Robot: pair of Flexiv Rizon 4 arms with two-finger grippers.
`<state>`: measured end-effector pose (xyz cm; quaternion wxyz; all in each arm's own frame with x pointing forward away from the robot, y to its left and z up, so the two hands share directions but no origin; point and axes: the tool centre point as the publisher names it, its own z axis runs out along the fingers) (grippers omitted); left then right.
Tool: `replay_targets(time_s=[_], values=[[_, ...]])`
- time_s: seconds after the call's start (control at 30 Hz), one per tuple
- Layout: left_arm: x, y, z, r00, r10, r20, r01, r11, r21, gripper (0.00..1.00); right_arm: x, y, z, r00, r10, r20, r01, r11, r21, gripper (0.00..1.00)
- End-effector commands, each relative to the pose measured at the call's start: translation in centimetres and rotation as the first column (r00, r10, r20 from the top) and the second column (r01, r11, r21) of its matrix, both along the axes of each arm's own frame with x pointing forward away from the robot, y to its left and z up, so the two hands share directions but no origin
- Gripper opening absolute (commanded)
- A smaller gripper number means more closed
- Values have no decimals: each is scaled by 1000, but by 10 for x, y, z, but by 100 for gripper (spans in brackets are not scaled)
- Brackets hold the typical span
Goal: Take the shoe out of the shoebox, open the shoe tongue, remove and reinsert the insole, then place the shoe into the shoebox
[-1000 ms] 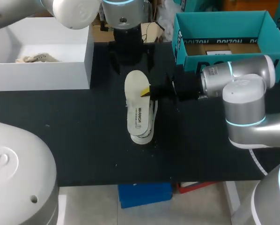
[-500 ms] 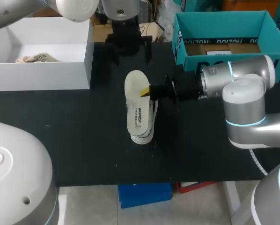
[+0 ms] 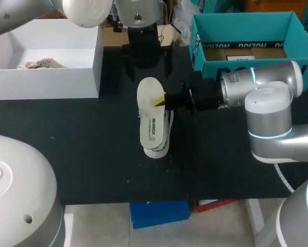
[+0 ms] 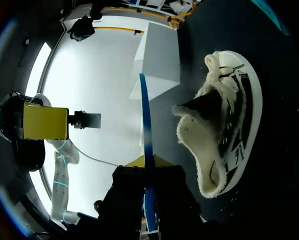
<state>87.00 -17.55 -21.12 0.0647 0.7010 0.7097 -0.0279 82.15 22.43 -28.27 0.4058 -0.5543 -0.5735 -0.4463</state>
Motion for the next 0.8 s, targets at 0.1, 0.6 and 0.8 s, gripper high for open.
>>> replay_targets(time_s=[0.1, 0.6, 0.8], values=[[-45, 6, -6, 1000, 23, 18, -22, 1000, -14, 100, 0, 1, 0, 1000, -1, 0, 1, 1000, -2, 0], [-126, 9, -18, 1000, 22, 8, -22, 999, -38, 100, 0, 1, 0, 1000, -1, 0, 1, 1000, -2, 0], [-142, 23, -14, 988, -138, -75, 100, 920, -379, 100, 0, 1, 0, 1000, -1, 0, 1, 1000, -2, 0]])
